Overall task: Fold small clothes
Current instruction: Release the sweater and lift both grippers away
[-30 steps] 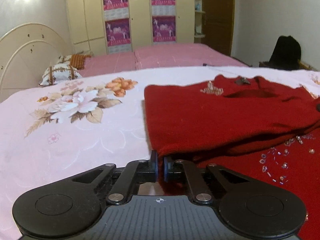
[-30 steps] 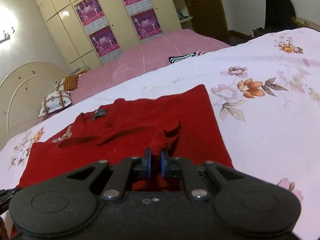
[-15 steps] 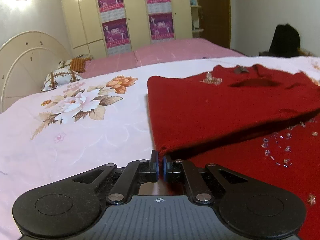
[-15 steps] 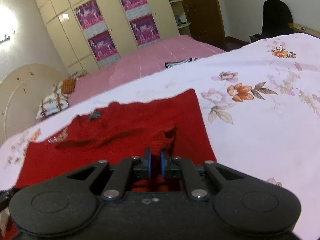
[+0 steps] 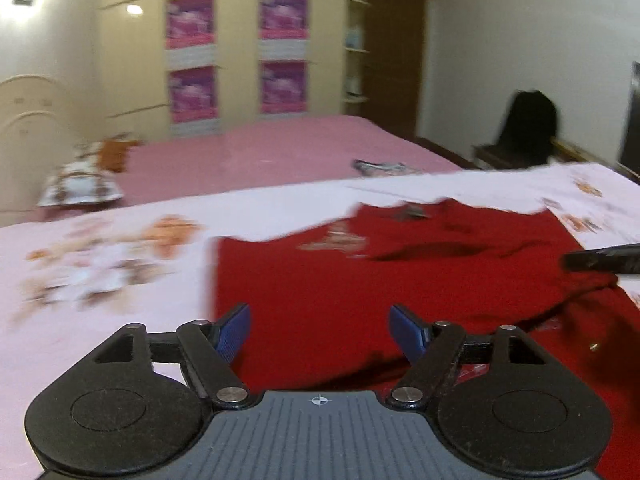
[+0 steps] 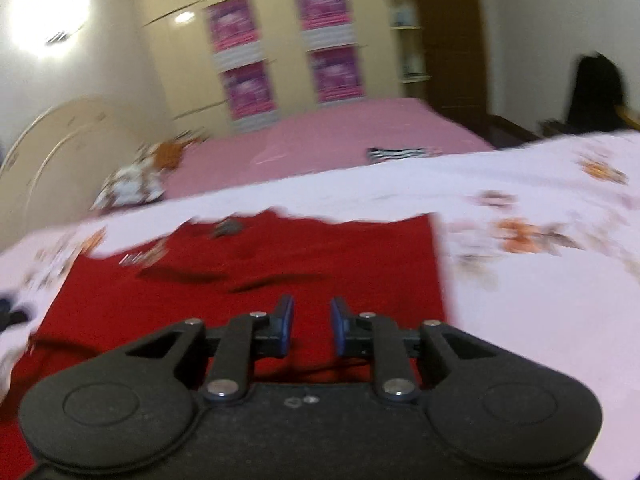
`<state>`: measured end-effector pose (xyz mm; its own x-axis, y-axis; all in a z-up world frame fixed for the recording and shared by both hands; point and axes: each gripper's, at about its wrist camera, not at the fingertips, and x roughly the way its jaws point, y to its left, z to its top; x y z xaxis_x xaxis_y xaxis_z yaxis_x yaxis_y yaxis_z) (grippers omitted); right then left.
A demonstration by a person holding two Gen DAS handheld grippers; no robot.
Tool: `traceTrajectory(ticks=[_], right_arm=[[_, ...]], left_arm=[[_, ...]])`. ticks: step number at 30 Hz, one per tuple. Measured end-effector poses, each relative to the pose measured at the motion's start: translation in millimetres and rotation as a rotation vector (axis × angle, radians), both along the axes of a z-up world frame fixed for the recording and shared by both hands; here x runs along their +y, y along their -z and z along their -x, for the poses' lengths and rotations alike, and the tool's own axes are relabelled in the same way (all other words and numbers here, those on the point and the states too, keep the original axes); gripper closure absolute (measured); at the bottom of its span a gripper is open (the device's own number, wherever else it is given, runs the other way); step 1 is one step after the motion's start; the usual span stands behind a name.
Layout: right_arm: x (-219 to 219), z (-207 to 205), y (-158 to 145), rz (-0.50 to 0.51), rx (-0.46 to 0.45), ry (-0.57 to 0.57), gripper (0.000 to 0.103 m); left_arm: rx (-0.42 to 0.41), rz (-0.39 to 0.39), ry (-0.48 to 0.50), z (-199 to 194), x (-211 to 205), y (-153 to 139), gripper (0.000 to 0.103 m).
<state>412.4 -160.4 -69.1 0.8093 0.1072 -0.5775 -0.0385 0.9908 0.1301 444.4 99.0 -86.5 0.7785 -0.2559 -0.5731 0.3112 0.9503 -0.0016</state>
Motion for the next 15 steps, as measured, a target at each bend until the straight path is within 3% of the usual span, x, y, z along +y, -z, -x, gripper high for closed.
traceTrajectory(ticks=[2,3,5,7,9,10,11,15], right_arm=[[24,-2,11,0.089,0.007,-0.048,0.082],[27,-5,18,0.122,0.034,-0.026,0.082],[10,-5,22,0.078,0.048,0.068,0.086],[-9,-4,15,0.028,0.07,0.127,0.091],[-13,-6,7,0.0,0.072,0.114,0.089],[-11,-6,2,-0.017,0.042,0.108,0.078],[-7,-8,-4,-0.031,0.008,0.09,0.076],[27,-42,-7,-0.072,0.01,0.004,0.078]], left_arm=[[0.074,-0.034,-0.02,-14,-12,25,0.025],[0.067,-0.007,-0.024,-11,-7,36,0.022],[0.087,0.062,-0.035,-10,6,34,0.021],[0.106,0.036,-0.036,-11,8,25,0.021],[0.085,0.059,-0.038,-15,11,17,0.021],[0.069,0.068,-0.045,-21,12,13,0.021],[0.058,0.073,-0.05,-28,12,9,0.021],[0.042,0.053,-0.042,-73,4,10,0.021]])
